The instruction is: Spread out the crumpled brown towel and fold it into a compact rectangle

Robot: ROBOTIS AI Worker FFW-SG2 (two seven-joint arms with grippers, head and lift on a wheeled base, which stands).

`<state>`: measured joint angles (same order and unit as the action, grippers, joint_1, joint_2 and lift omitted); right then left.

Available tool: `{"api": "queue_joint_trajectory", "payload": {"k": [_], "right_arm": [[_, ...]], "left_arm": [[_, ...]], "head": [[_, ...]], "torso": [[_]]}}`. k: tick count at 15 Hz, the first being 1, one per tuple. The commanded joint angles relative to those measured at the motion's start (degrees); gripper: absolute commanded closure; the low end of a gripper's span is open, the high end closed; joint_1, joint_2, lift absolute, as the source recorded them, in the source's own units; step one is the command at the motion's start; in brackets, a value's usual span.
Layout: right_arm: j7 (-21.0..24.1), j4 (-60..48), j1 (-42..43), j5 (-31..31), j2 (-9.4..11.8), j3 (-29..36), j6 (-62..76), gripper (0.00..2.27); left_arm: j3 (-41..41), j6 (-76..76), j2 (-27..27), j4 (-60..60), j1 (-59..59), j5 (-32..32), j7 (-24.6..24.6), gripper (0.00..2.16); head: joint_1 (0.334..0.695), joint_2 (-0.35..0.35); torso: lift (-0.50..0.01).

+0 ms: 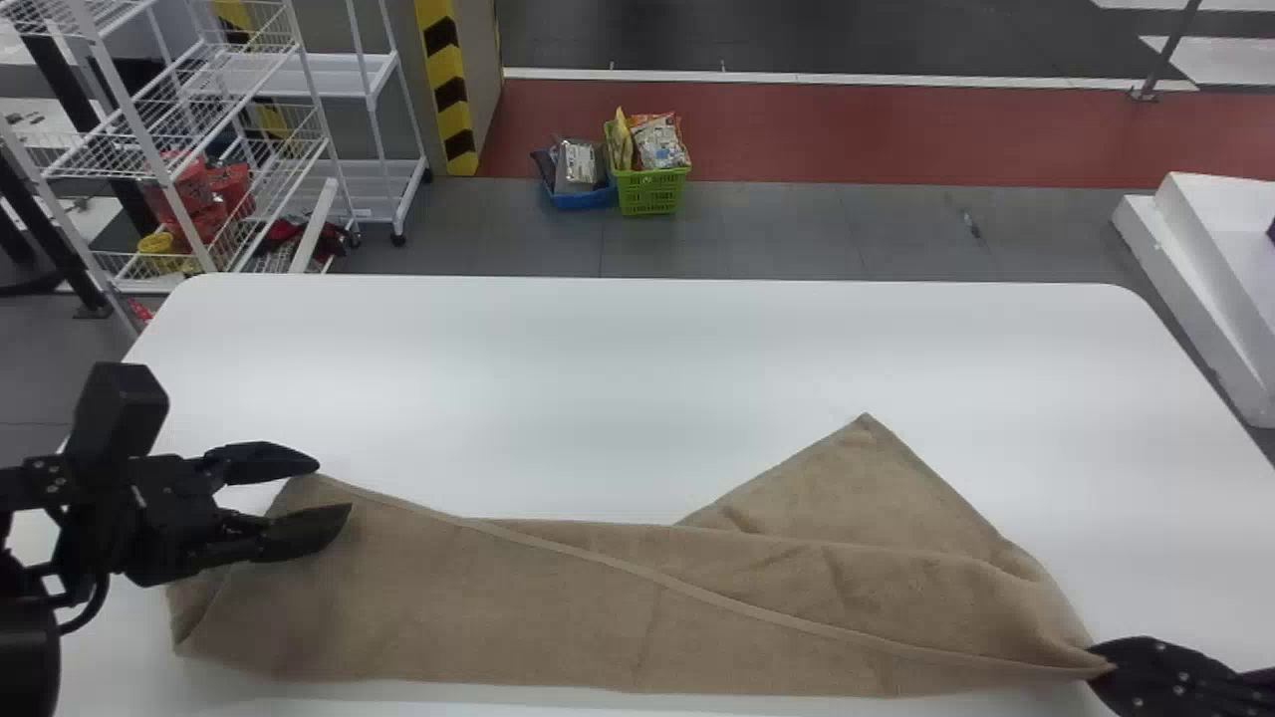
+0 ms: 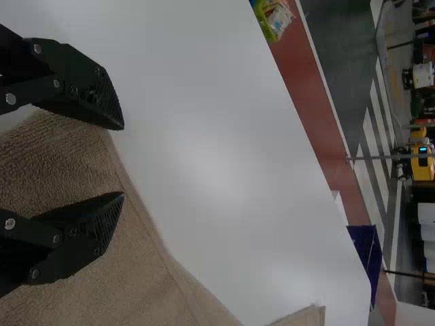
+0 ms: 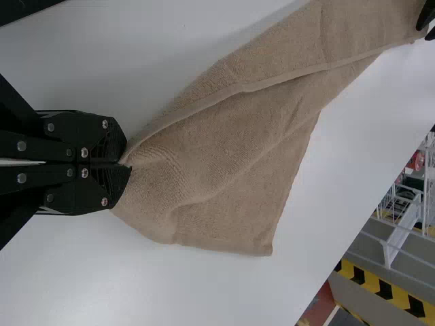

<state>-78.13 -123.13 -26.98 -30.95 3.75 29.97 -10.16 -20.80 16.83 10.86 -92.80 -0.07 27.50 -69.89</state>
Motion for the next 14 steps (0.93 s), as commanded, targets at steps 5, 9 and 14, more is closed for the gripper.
{"api": "queue_joint_trajectory", "payload": {"k": [5,9,14], "right_arm": [[-0.2,-0.1,-0.2,0.1,-0.1,0.4,0.0,1.31],[-0.2,0.0,0.0,0.2,-0.1,0.5,0.0,1.31],[-0.2,0.1,0.3,0.4,-0.1,0.7,0.0,1.31]], "left_arm": [[2.7,-1.4,0.6,2.7,-1.3,3.7,0.5,0.61],[1.7,-1.0,1.0,2.3,-1.3,3.7,-1.5,1.09],[-1.9,-2.5,0.7,-1.7,1.0,0.5,-0.9,1.09]], "head": [[0.695,-0.003],[0.695,-0.006],[0.695,0.007]], "torso": [[-0.127],[-0.127],[-0.127]]}}
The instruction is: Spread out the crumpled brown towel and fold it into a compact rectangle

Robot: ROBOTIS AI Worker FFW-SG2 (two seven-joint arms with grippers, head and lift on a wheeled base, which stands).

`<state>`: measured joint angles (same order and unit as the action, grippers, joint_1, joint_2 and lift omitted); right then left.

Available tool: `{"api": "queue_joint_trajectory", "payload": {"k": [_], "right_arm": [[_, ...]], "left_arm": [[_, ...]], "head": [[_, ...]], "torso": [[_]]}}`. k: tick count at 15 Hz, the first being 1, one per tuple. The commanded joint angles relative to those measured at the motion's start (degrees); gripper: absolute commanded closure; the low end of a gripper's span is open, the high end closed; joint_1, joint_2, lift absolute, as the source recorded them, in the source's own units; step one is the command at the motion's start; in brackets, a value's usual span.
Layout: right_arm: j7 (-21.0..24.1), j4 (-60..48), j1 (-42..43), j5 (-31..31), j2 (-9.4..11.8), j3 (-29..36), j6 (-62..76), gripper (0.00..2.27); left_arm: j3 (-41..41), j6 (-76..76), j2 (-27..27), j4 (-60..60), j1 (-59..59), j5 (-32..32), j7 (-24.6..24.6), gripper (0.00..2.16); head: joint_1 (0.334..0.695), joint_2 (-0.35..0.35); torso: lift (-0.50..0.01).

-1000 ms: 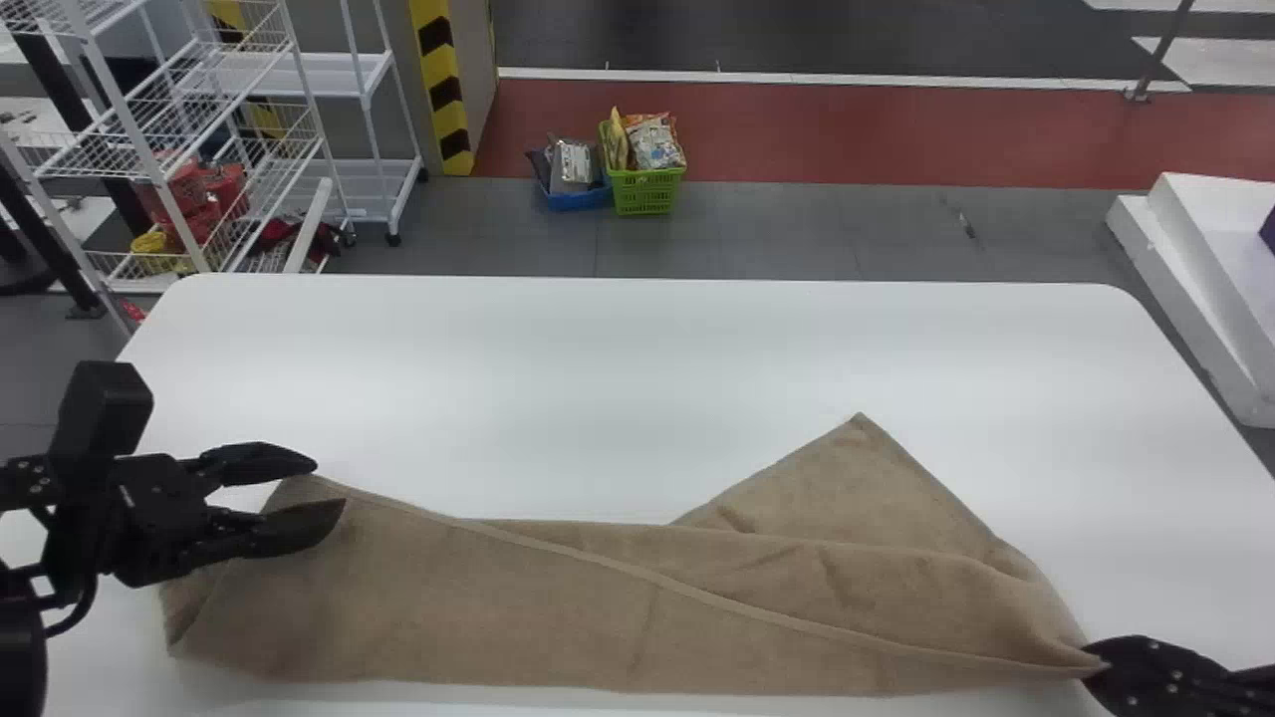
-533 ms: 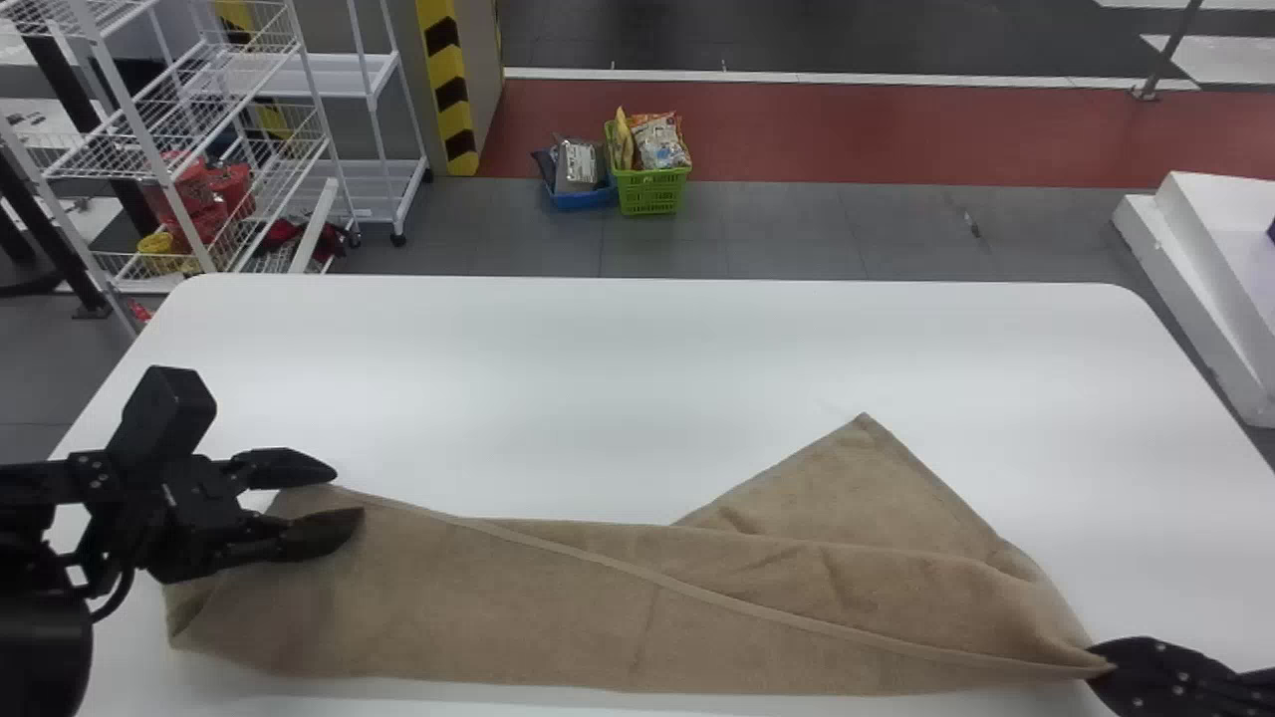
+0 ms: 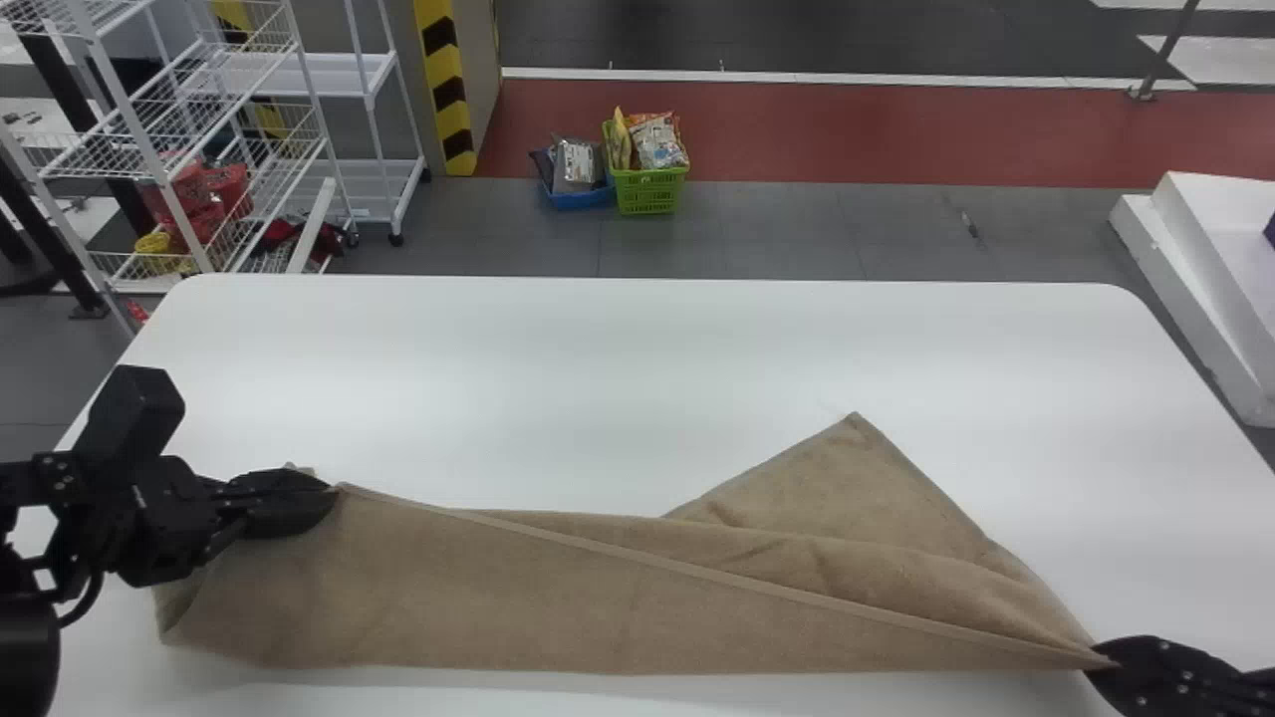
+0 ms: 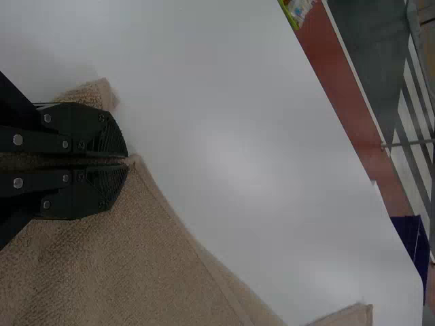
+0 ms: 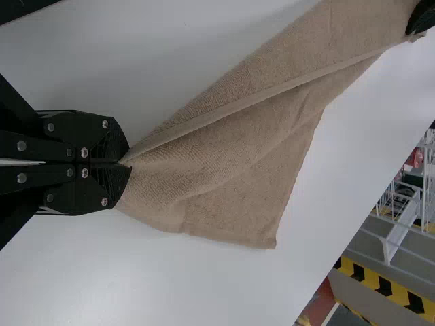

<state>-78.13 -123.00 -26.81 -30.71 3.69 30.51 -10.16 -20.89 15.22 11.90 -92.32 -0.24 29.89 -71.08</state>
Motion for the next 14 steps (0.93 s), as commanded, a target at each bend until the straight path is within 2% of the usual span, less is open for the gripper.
{"api": "queue_joint_trajectory", "payload": {"k": [1,3,6,8,10,12,14], "right_arm": [[-0.2,0.0,0.4,0.7,0.0,0.6,0.0,1.31],[-0.2,0.0,2.6,10.7,-0.1,5.6,-2.1,1.31],[-0.2,-0.7,6.0,18.8,-0.2,11.3,-8.1,1.31],[-0.2,-0.8,7.2,20.2,-0.2,11.9,-9.3,1.31],[-0.2,-0.8,10.3,20.7,-0.2,12.1,-14.2,1.31],[-0.2,-0.9,12.1,24.4,-0.3,12.6,-20.0,1.31],[-0.2,-1.9,14.0,25.2,-0.3,11.9,-24.3,1.31]], "left_arm": [[-3.4,-1.4,-0.7,-3.7,2.1,-4.8,0.3,1.09],[-7.0,-1.4,-0.9,-6.0,3.3,-12.1,-0.4,1.09],[-12.8,-1.2,-2.7,-10.8,5.0,-19.2,-0.1,1.09],[-14.8,-0.3,-3.3,-11.4,5.5,-24.7,1.3,1.09],[-15.3,0.0,-4.9,-12.7,5.6,-27.4,5.3,1.09],[-14.9,0.0,-6.5,-13.9,6.0,-31.6,10.3,1.08],[-12.0,0.0,-6.9,-14.2,6.0,-33.5,13.4,1.08]], "head": [[0.695,0.012],[0.695,0.020],[0.695,0.006],[0.695,0.000],[0.695,0.003],[0.695,0.010],[0.695,0.011]], "torso": [[-0.127],[-0.127],[-0.127],[-0.127],[-0.127],[-0.127],[-0.127]]}}
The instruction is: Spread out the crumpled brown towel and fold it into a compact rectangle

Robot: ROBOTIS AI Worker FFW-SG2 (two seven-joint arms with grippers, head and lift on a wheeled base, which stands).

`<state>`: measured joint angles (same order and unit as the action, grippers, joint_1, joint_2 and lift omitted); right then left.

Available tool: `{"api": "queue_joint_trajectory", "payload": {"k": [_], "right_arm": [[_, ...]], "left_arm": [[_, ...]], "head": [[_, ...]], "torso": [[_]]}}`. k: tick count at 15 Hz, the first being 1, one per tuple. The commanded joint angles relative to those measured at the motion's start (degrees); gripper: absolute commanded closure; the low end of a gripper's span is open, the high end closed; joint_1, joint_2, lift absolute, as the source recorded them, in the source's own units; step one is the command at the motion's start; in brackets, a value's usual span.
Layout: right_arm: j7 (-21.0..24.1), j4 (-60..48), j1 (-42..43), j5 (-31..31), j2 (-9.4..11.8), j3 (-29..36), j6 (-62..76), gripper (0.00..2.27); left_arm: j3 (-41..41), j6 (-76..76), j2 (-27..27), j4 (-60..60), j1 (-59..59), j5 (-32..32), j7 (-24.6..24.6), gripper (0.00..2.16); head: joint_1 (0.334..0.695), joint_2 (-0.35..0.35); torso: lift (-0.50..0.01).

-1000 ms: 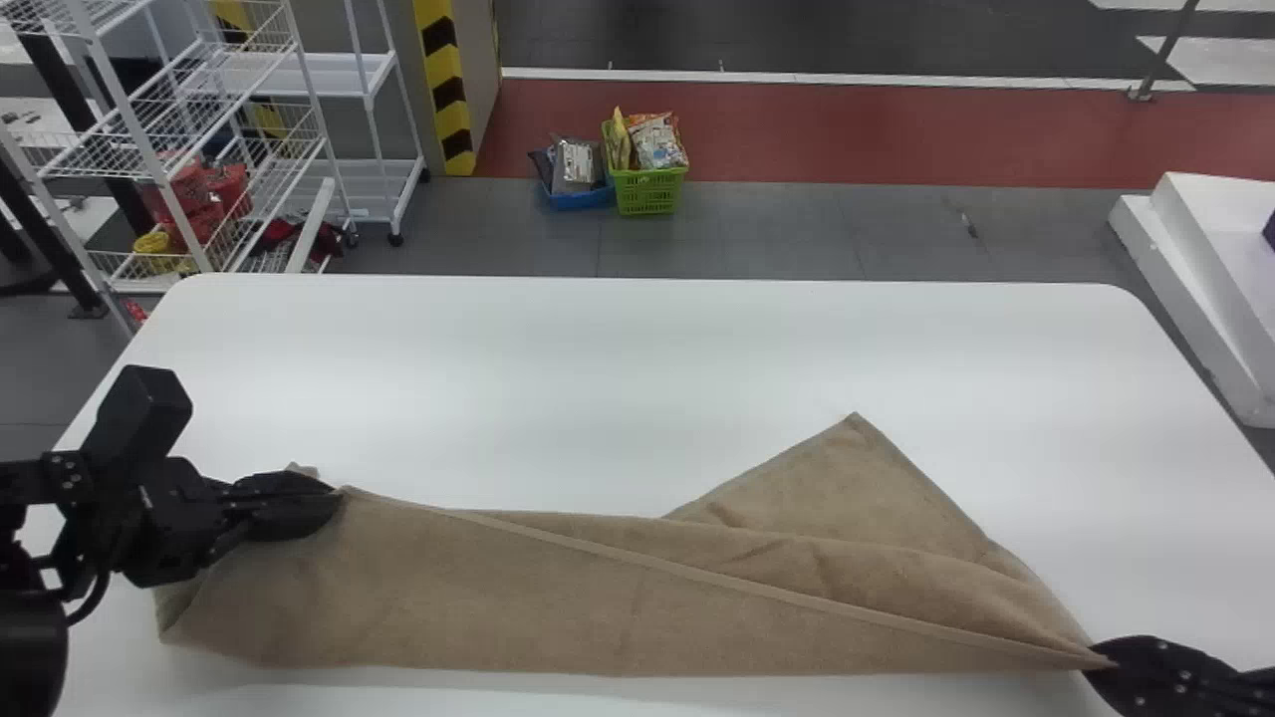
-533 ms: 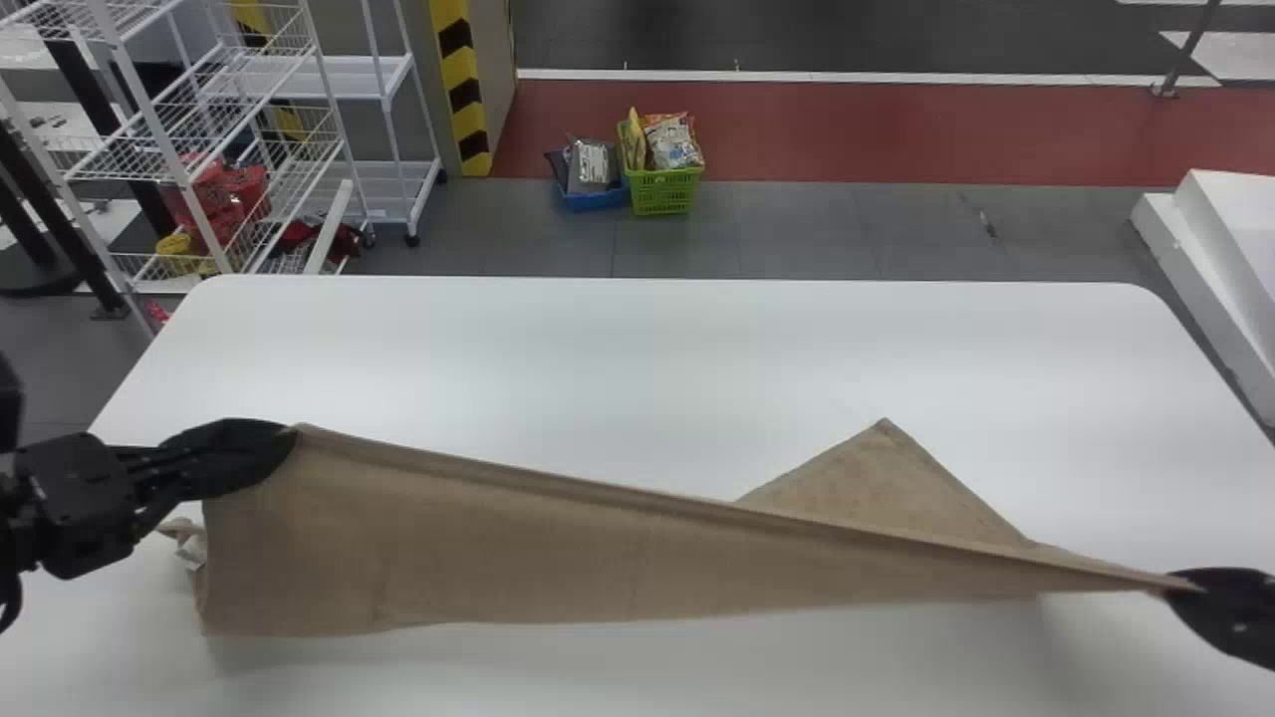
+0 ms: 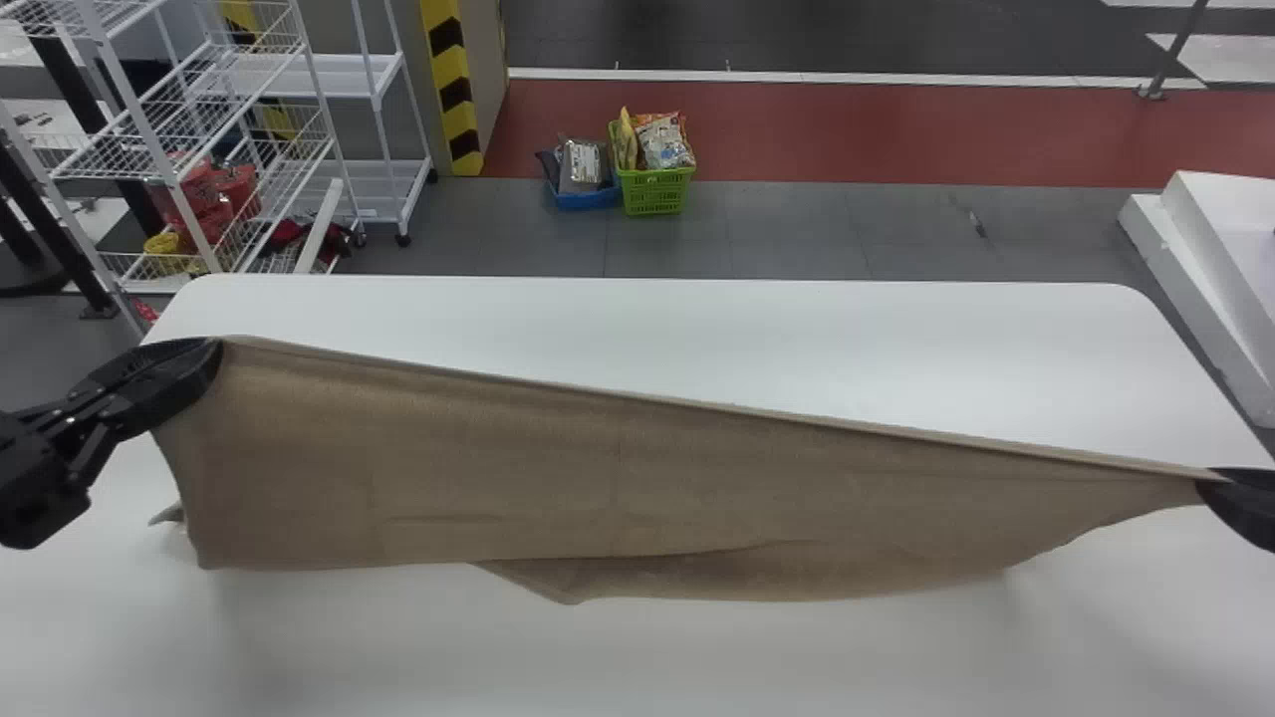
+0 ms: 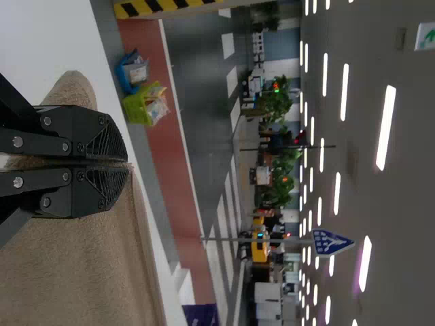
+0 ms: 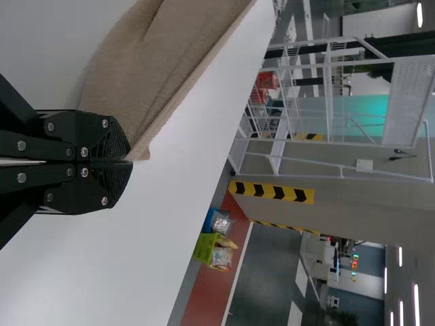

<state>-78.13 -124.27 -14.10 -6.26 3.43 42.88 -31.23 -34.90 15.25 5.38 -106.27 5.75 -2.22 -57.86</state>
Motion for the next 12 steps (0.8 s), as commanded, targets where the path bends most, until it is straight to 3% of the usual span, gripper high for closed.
{"api": "queue_joint_trajectory", "payload": {"k": [1,3,9,12], "right_arm": [[-0.2,-0.7,2.2,1.4,0.0,-1.0,-5.1,1.31],[-0.2,-0.8,5.4,2.1,0.0,-1.5,-9.0,1.31],[-0.2,1.2,11.1,3.4,1.0,-2.2,-12.2,1.31],[3.2,2.9,13.9,3.3,1.3,-3.0,-13.4,1.31]], "left_arm": [[4.2,0.0,-0.4,-0.4,0.0,-1.3,2.3,1.08],[7.2,0.2,-0.5,0.2,-2.1,-1.7,6.0,1.08],[14.4,1.1,-0.6,3.6,-9.4,-0.9,10.7,1.08],[17.0,4.4,-0.6,5.4,-13.3,0.2,11.9,1.08]], "head": [[0.695,0.011],[0.695,-0.007],[0.695,-0.055],[0.653,-0.080]], "torso": [[-0.127],[-0.127],[-0.127],[-0.127]]}}
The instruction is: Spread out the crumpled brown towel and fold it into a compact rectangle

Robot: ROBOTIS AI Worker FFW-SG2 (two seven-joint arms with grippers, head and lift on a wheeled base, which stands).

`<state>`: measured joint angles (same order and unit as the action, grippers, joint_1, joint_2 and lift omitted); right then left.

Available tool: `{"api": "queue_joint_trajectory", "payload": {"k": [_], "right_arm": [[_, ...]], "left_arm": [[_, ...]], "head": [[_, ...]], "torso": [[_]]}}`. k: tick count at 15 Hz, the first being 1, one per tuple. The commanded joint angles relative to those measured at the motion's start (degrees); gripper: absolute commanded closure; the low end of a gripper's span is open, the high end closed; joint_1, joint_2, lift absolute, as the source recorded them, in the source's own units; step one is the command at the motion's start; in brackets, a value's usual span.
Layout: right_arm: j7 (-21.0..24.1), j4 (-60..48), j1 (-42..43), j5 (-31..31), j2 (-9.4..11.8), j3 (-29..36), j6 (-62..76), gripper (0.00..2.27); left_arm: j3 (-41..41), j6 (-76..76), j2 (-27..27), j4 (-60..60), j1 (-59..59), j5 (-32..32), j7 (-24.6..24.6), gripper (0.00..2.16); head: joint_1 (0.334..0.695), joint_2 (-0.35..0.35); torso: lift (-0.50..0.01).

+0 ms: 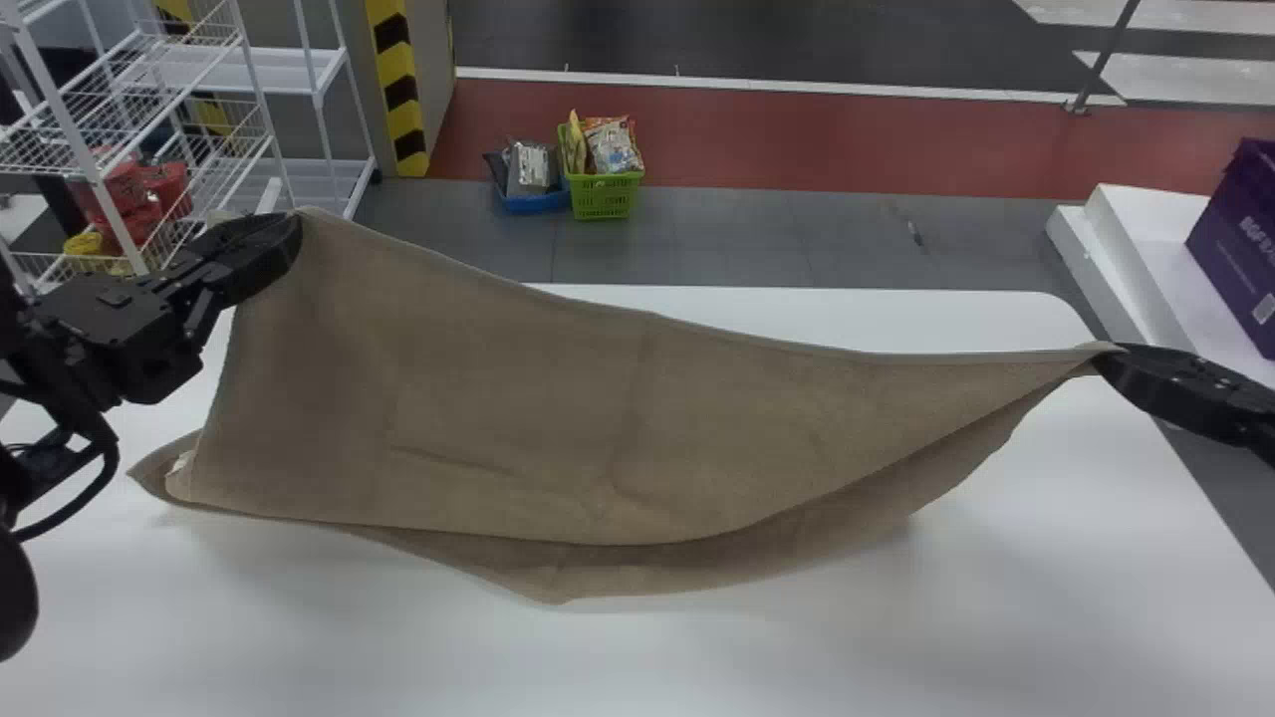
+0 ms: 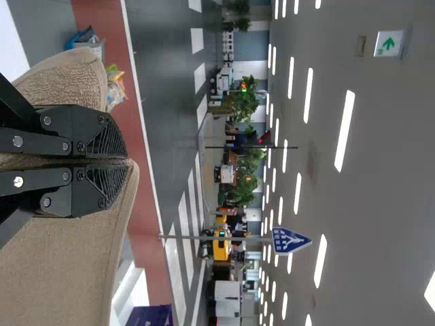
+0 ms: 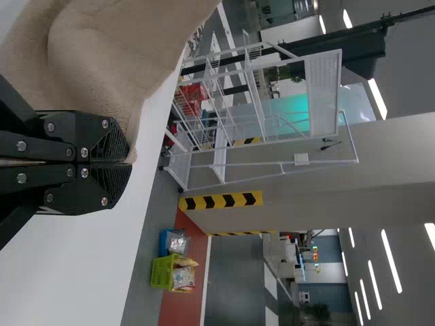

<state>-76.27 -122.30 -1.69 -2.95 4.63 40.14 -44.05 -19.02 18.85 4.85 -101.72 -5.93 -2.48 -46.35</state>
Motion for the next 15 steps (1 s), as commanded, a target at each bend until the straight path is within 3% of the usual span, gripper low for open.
{"api": "queue_joint_trajectory", "payload": {"k": [1,5,9,12,15], "right_arm": [[3.6,1.9,3.0,0.0,0.6,-0.3,-2.0,1.31],[9.9,5.7,8.0,0.1,3.1,-0.6,-3.7,1.31],[12.6,8.7,12.8,1.1,6.2,-0.1,-5.7,1.31],[12.6,9.1,13.6,1.3,6.5,-0.8,-5.7,1.31],[11.4,6.3,10.0,2.1,6.2,-0.9,-7.4,1.31]], "left_arm": [[1.9,1.5,0.0,1.2,-2.6,0.7,0.6,1.08],[3.3,2.9,0.0,3.5,-6.5,1.5,1.4,1.08],[3.1,4.1,0.0,5.6,-10.1,1.5,1.9,1.08],[3.6,4.1,-0.2,5.8,-10.9,1.3,2.0,1.08],[2.4,4.8,-0.4,2.6,-6.9,-0.7,0.6,1.08]], "head": [[0.642,-0.089],[0.603,-0.129],[0.555,-0.157],[0.517,-0.167],[0.511,-0.168]], "torso": [[-0.127],[-0.127],[-0.127],[-0.127],[-0.127]]}}
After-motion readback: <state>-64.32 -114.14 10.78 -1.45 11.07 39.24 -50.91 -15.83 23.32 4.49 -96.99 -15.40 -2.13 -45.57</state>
